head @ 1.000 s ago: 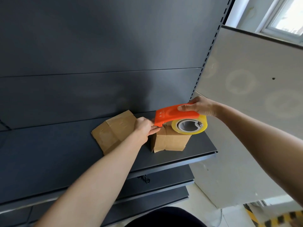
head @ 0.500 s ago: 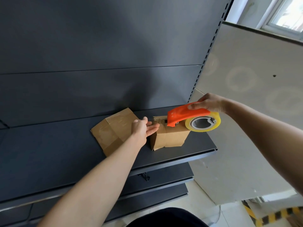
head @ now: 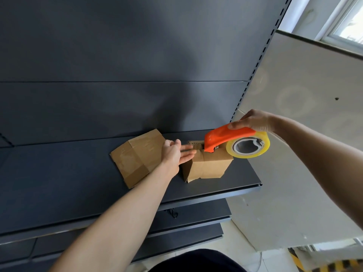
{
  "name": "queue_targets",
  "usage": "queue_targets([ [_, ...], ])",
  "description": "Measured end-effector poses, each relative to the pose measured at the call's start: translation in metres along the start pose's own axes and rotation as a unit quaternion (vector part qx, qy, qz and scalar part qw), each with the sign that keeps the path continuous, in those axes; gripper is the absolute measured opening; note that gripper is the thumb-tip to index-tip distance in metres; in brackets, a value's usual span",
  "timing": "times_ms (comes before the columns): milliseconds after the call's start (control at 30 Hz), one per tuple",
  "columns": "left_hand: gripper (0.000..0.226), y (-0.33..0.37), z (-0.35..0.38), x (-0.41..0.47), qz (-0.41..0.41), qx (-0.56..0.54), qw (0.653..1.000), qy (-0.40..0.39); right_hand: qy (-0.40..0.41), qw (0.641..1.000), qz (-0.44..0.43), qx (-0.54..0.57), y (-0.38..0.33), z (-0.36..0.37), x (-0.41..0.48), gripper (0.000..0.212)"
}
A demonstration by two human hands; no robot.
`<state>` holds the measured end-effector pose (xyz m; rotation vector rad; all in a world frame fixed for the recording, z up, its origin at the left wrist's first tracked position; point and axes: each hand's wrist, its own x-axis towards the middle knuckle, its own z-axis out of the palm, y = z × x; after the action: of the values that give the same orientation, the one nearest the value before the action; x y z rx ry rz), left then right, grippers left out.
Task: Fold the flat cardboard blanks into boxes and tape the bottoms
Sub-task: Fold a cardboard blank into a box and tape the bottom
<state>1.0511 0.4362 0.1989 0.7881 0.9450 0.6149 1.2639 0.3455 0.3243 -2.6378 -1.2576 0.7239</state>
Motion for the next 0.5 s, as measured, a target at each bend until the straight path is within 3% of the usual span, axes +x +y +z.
queue_targets([
  [133, 0.005, 0.003, 0.002, -0.001, 0.022, 0.004, 1.0, -0.006, 0.003, 1.0, 0.001, 0.004, 0.002, -0.003, -0.002, 0.061],
  [500, 0.013, 0.011, 0.012, -0.003, 0.084, 0.05, 0.993, -0.07, 0.019, 0.998, 0.0, 0.065, 0.012, -0.022, -0.01, 0.052],
])
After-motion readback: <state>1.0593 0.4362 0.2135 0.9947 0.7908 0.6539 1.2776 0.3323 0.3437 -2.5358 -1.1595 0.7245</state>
